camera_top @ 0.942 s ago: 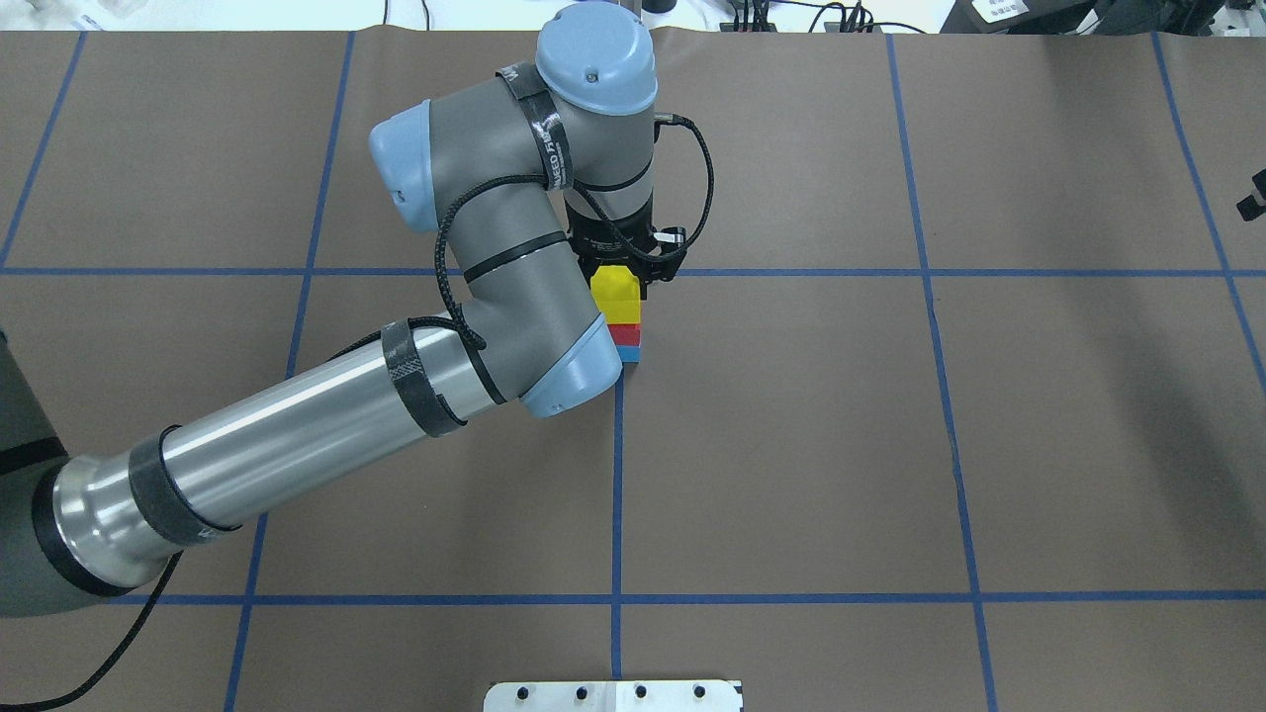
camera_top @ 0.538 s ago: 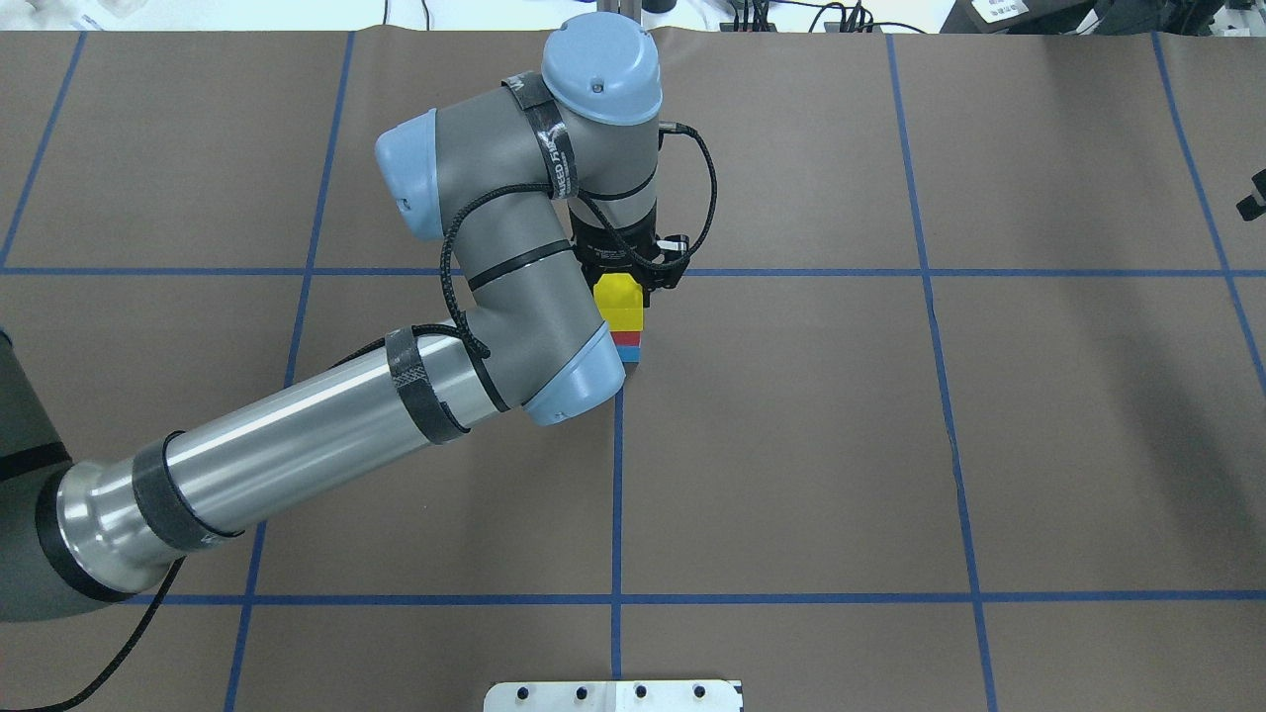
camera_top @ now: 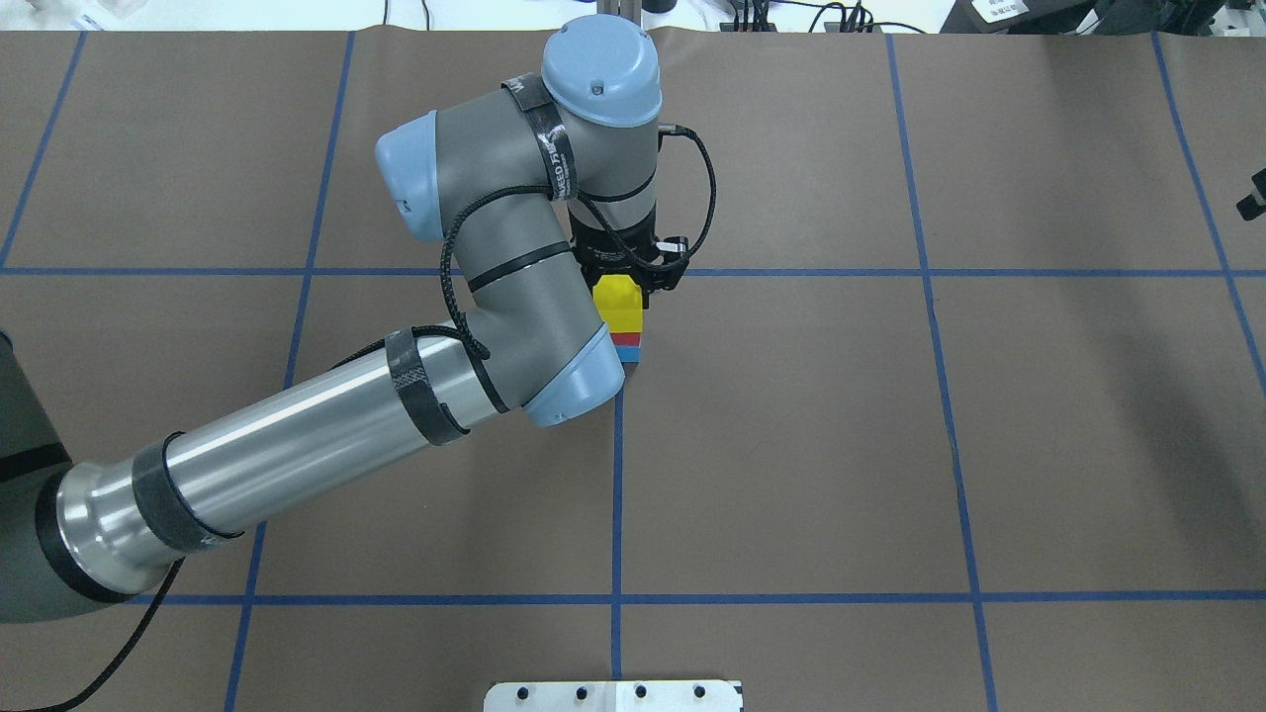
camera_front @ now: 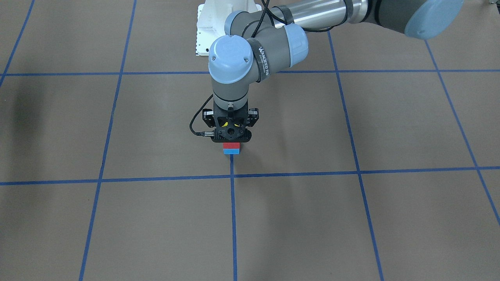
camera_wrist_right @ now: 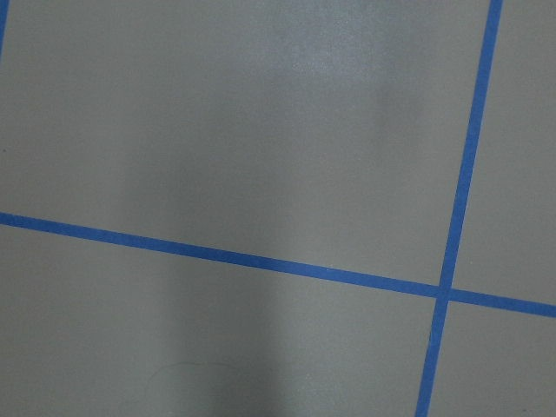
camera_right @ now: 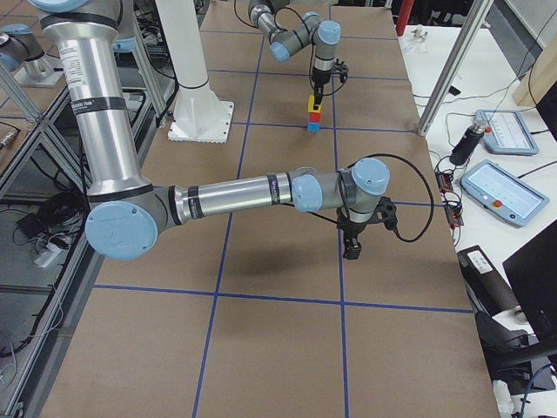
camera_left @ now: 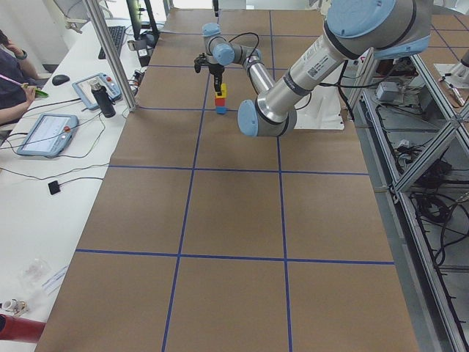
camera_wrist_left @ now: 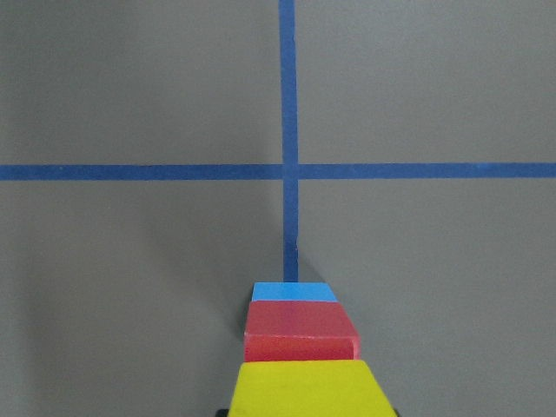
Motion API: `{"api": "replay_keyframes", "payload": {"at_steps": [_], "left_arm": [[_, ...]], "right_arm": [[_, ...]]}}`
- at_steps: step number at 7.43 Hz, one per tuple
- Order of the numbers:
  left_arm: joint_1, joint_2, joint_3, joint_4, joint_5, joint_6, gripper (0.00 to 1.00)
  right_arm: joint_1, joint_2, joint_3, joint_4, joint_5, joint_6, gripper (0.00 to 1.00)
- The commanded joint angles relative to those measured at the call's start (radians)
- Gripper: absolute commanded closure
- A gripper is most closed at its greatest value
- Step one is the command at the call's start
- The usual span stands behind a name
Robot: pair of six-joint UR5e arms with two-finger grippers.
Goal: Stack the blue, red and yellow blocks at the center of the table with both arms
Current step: 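Hold the yellow cube on the stack and open the left gripper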
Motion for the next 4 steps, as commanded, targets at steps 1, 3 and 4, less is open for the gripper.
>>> {"api": "replay_keyframes", "payload": {"at_steps": [1, 3, 4], "left_arm": [[0.000, 0.000, 0.000, 0.000, 0.000, 0.000, 1.00], [0.000, 0.000, 0.002, -0.002, 0.000, 0.000, 0.91], [0.000, 0.000, 0.002, -0.002, 0.000, 0.000, 0.84]], "right_arm": [[0.000, 0.001, 0.000, 0.000, 0.000, 0.000, 0.01], [0.000, 0.001, -0.002, 0.000, -0.001, 0.000, 0.01], [0.000, 0.001, -0.002, 0.000, 0.000, 0.000, 0.01]]}}
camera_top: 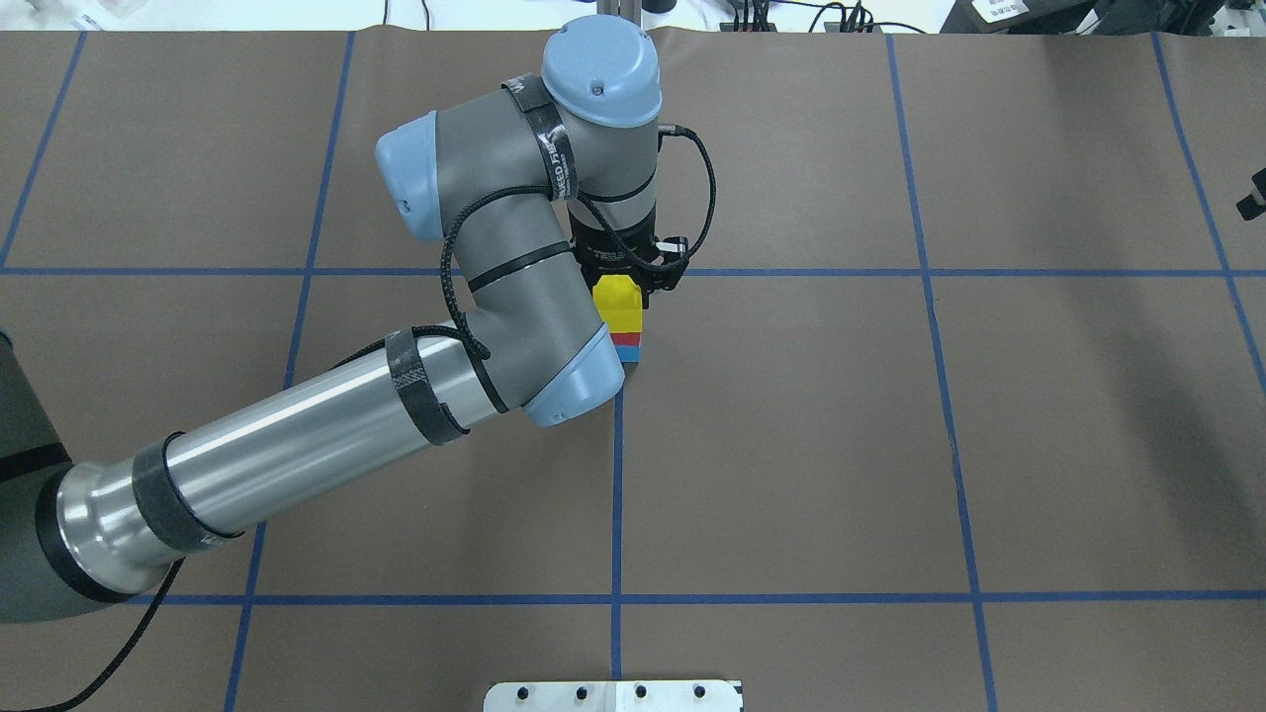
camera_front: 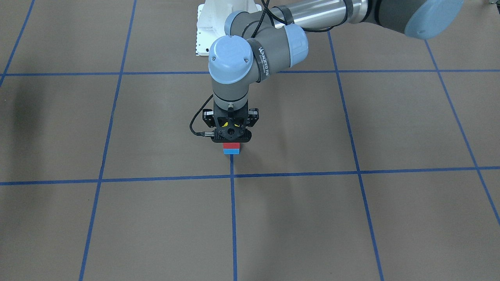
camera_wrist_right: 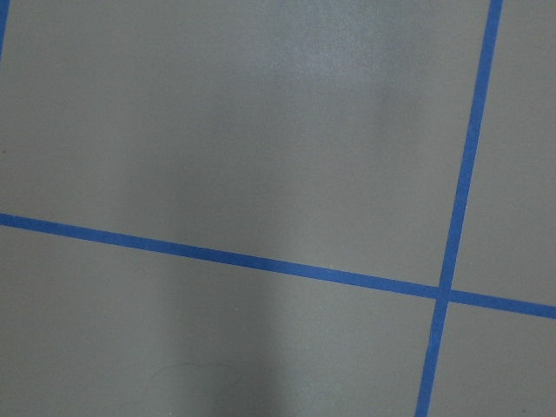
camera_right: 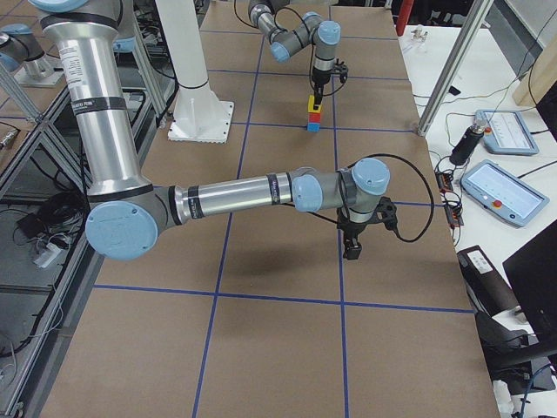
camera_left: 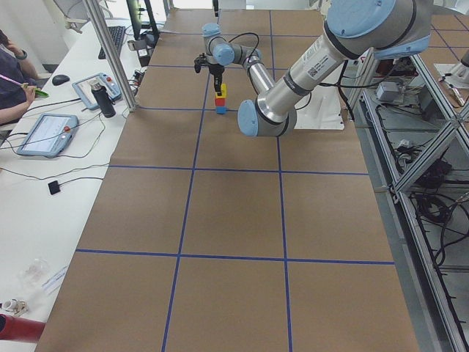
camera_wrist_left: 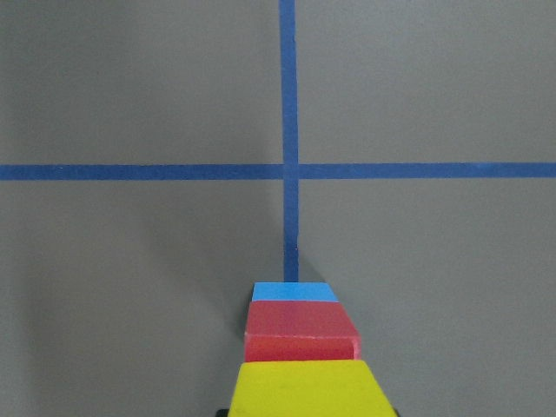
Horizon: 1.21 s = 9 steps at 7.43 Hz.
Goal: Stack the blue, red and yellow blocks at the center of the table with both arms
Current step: 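Hold the yellow cube on the stack and open the left gripper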
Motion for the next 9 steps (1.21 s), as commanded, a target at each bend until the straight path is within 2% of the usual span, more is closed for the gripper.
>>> {"api": "replay_keyframes", "payload": {"at_steps": [1, 2, 3, 4, 5, 9], "left_arm": [[0.000, 0.000, 0.002, -0.001, 0.000, 0.000, 0.73], [0.000, 0.002, 0.002, -0.001, 0.000, 0.000, 0.57], [0.000, 0.002, 0.002, -0.001, 0.001, 0.000, 0.45], [0.000, 0.002, 0.000, -0.001, 0.002, 0.000, 0.20], [0.000, 0.000, 0.000, -0.001, 0.002, -0.003, 0.01], [0.000, 0.000, 0.000, -0.001, 0.002, -0.005, 0.00]], "right_arm": [[0.000, 0.000, 0.001, 0.000, 0.001, 0.000, 0.01], [0.000, 0.000, 0.000, 0.000, 0.001, 0.000, 0.01], [0.000, 0.000, 0.001, 0.000, 0.001, 0.000, 0.01], [0.000, 0.000, 0.000, 0.000, 0.001, 0.000, 0.01], [0.000, 0.000, 0.000, 0.000, 0.000, 0.000, 0.01], [0.000, 0.000, 0.000, 0.000, 0.000, 0.000, 0.01]]}}
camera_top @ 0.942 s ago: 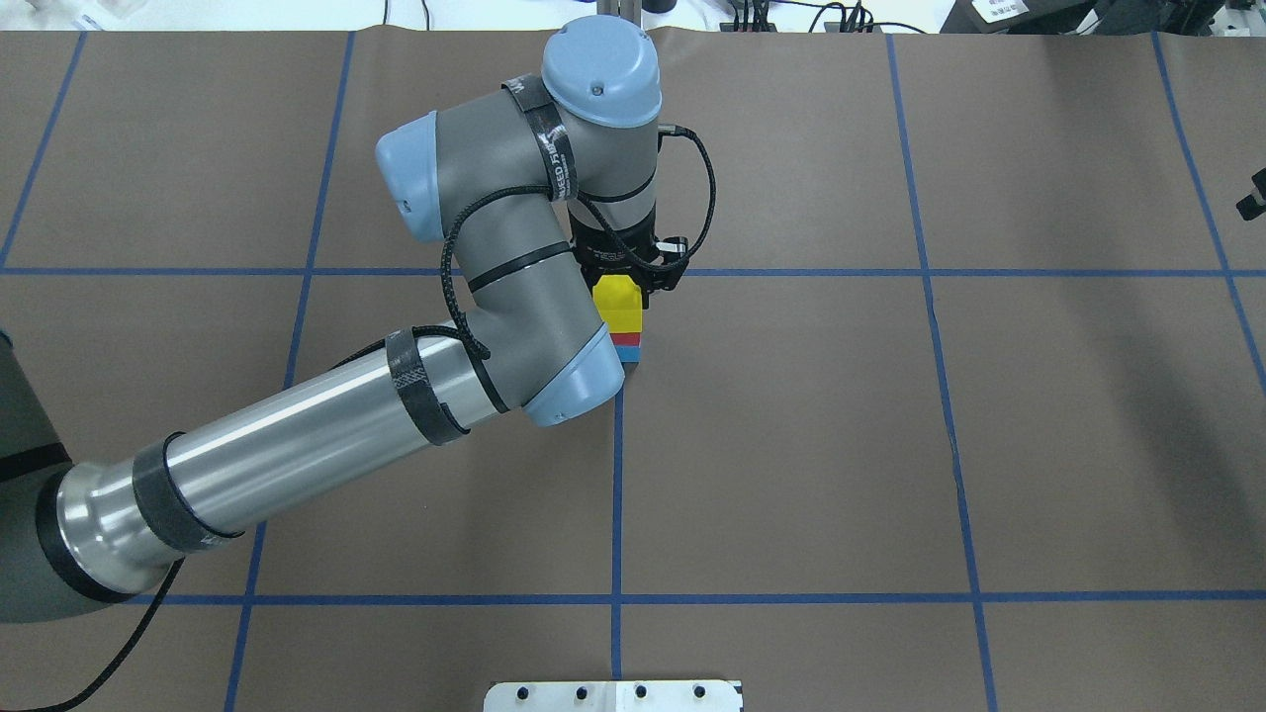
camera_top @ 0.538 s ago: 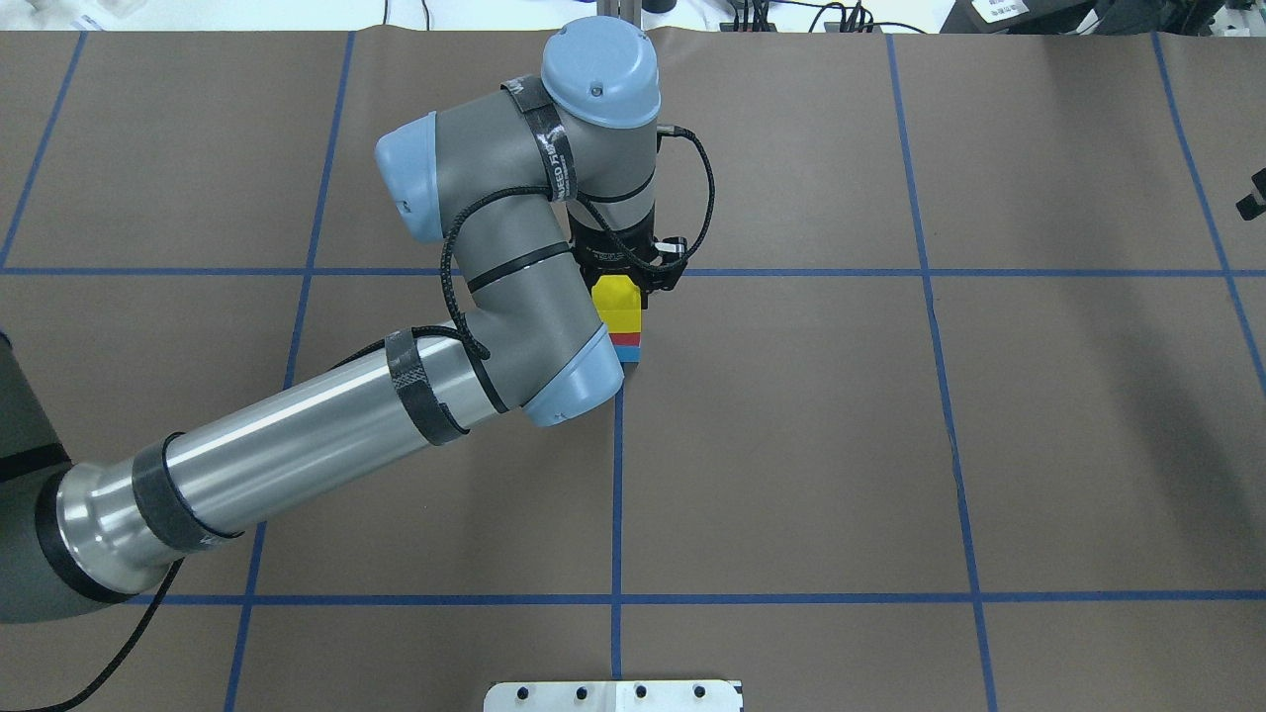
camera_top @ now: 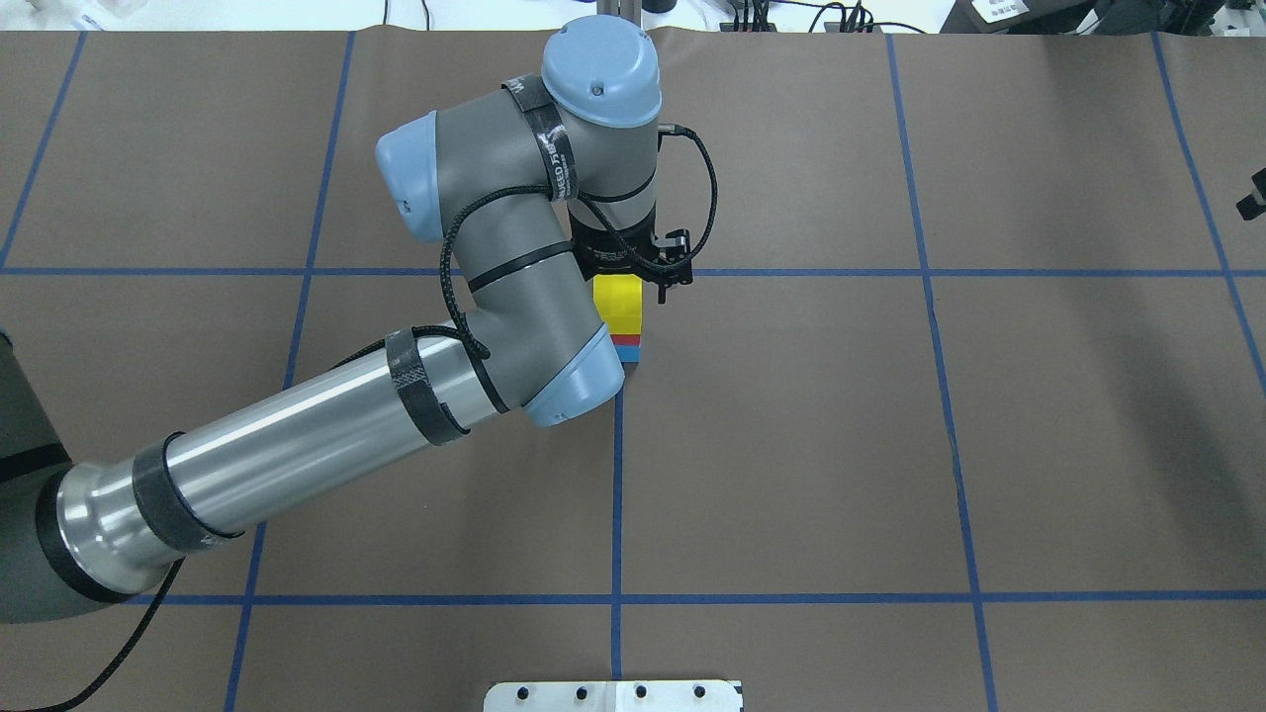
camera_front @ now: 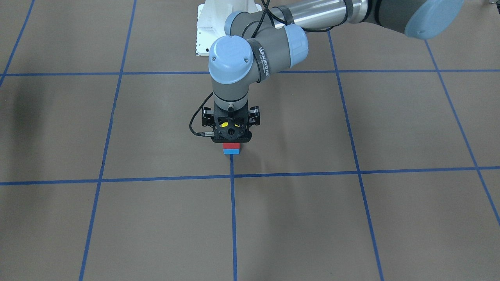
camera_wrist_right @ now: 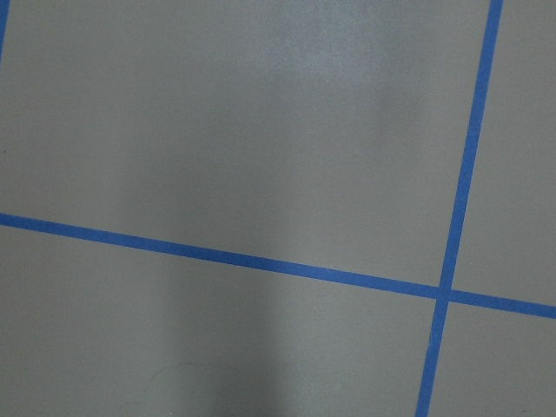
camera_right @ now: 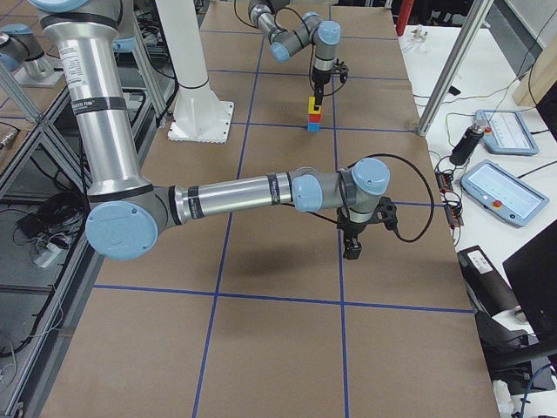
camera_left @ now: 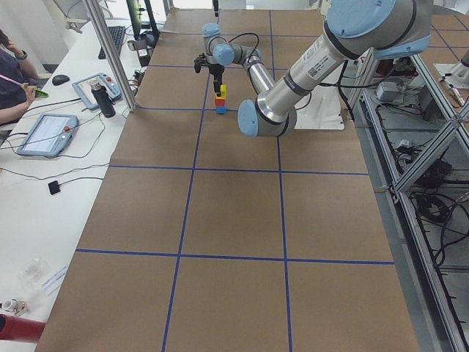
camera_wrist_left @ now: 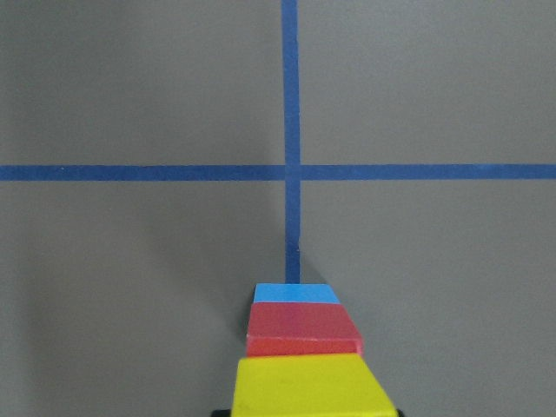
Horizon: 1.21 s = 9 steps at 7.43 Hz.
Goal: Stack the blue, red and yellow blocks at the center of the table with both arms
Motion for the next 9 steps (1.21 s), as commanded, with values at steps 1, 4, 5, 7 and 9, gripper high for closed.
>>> {"api": "replay_keyframes", "payload": {"at_steps": [1, 4, 5, 7, 9], "left_arm": [[-0.002, 0.000, -0.003, 0.002, 0.000, -0.001, 0.00], [-0.061, 0.001, -0.095, 0.049, -0.012, -0.001, 0.00], [-0.081, 0.011, -0.182, 0.139, -0.023, 0.009, 0.00], [-0.098, 0.248, -0.491, 0.172, -0.022, 0.019, 0.00], [-0.200, 0.468, -0.659, 0.173, -0.023, 0.225, 0.00]], "right_arm": [[0.000, 0.000, 0.000, 0.000, -0.001, 0.000, 0.01], [0.002, 0.000, 0.003, 0.000, 0.000, -0.002, 0.01], [0.002, -0.002, 0.006, 0.002, -0.001, -0.005, 0.01], [0.018, -0.015, 0.009, 0.002, -0.007, -0.018, 0.01], [0.058, -0.046, 0.007, 0.015, -0.004, -0.005, 0.01]]}}
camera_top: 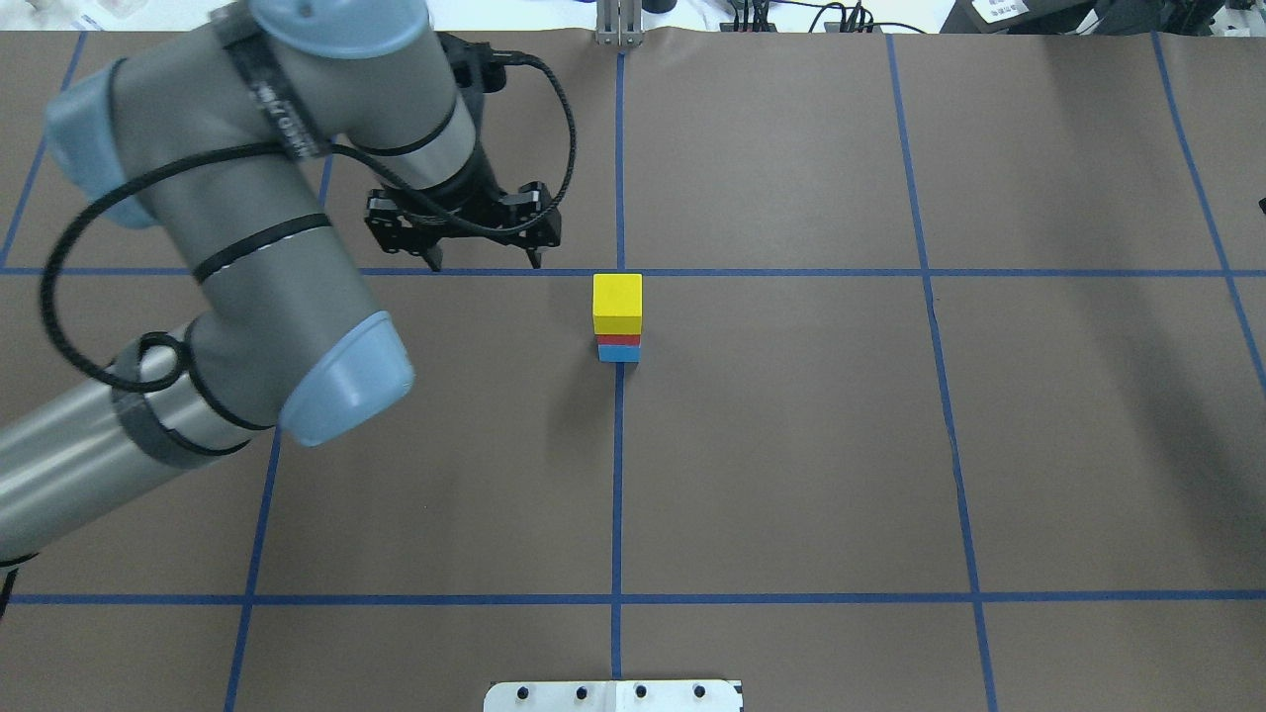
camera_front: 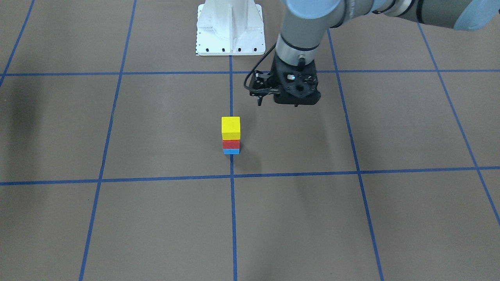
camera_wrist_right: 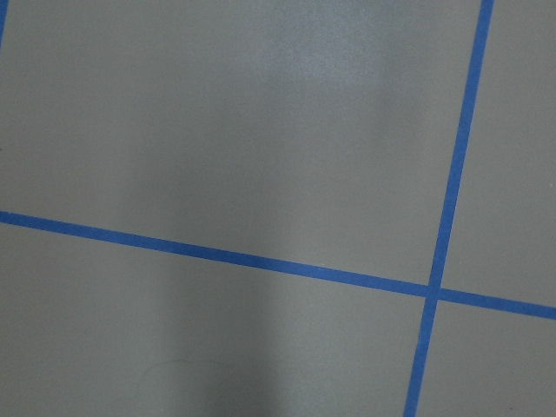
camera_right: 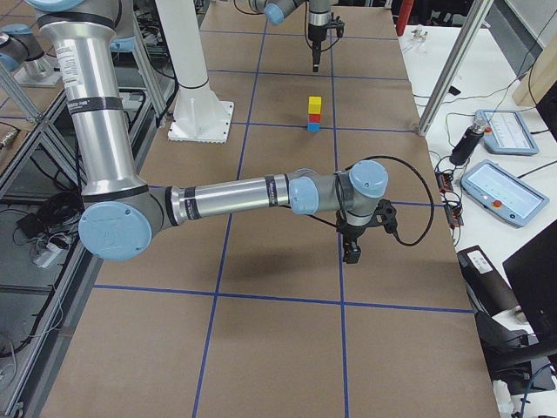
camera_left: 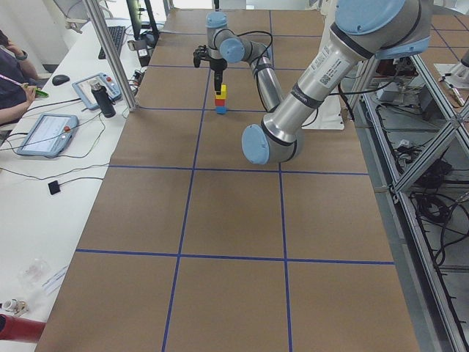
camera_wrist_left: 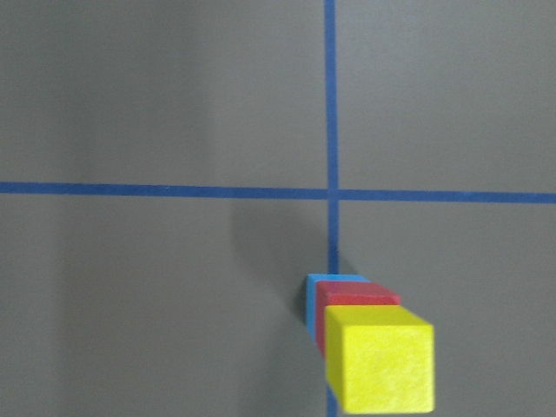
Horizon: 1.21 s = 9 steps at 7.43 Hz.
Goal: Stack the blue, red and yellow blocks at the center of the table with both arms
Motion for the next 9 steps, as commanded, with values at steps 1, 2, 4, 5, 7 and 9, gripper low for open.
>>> {"api": "replay_keyframes", "payload": {"at_steps": [1, 2, 4, 5, 7, 9], "left_arm": [[-0.123, 0.284, -0.149, -0.003, -0.005, 0.308, 0.00], [-0.236, 0.419, -0.150, -0.010, -0.007, 0.513, 0.00], [-0.471, 0.591, -0.011, -0.172, -0.084, 0.819, 0.00], [-0.596, 0.613, 0.157, -0.264, -0.237, 0.960, 0.00], [-0.746, 0.621, 0.313, -0.296, -0.269, 1.137, 0.00], [-0.783, 0.621, 0.307, -0.293, -0.206, 1.191, 0.00]], "right_arm": [[0.023, -0.023, 0.001, 0.062, 0.004, 0.012, 0.01], [0.025, -0.024, -0.007, 0.076, -0.007, -0.002, 0.01], [0.028, -0.041, -0.002, 0.076, -0.039, -0.002, 0.01], [0.028, -0.044, -0.001, 0.076, -0.030, 0.015, 0.01], [0.029, -0.064, 0.005, 0.074, -0.012, 0.018, 0.01], [0.044, -0.073, 0.004, 0.071, 0.001, 0.018, 0.01]]}}
